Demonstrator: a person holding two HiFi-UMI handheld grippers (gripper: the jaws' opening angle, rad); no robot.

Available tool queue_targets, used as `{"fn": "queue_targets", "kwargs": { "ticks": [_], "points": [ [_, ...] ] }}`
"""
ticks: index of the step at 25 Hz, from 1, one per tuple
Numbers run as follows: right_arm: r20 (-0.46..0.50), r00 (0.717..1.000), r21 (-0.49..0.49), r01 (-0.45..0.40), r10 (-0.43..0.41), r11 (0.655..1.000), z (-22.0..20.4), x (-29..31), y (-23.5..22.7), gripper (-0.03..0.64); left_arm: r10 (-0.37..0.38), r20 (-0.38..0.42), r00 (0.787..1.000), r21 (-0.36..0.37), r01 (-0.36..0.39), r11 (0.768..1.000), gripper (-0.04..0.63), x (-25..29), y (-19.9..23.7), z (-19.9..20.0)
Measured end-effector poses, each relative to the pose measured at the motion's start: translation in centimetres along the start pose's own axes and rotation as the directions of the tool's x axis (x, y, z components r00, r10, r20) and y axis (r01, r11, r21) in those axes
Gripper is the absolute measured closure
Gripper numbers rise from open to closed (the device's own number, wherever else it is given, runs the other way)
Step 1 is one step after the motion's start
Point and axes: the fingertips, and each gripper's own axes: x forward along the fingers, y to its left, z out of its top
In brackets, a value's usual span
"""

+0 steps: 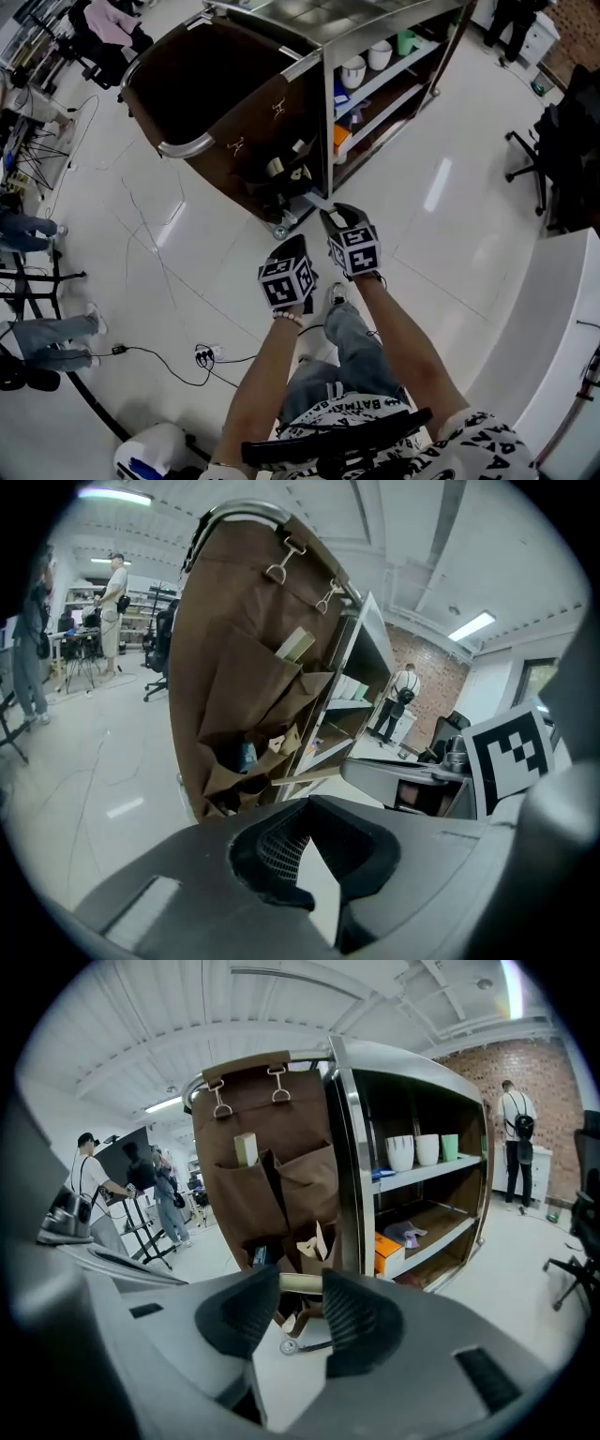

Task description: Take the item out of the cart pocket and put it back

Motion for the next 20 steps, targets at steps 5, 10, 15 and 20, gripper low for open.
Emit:
{"fn": "queue_targets", "kwargs": {
  "ticks": [5, 10, 15, 20],
  "points": [
    [0.015, 1.0, 0.009, -0.011, 0.011, 1.0, -2.6, 6.1, -1.1, 0.46, 0.025, -0.011, 1.0, -0.015, -0.026, 1.0, 0.592, 4.8, 3.0, -2.3],
    [0.025, 1.0, 0.0, -0.007, 0.007, 1.0, -5.1, 11.4, -2.3, 0.46, 0.036, -0.016, 0.999, -0.007, -0.036, 0.999, 0.592, 8.9, 5.5, -3.9],
    [0.006, 1.0, -0.035, -0.005, 0.005, 0.999, -7.5, 15.7, -2.8, 0.46, 0.023, -0.021, 1.0, -0.025, -0.023, 0.999, 0.592, 11.7, 6.5, -5.6],
    [-0.03, 1.0, -0.034, -0.008, 0.007, 0.999, -9.5, 19.7, -3.1, 0.46, 0.023, -0.018, 1.0, -0.024, -0.024, 0.999, 0.592, 14.0, 7.9, -6.1]
  ]
}}
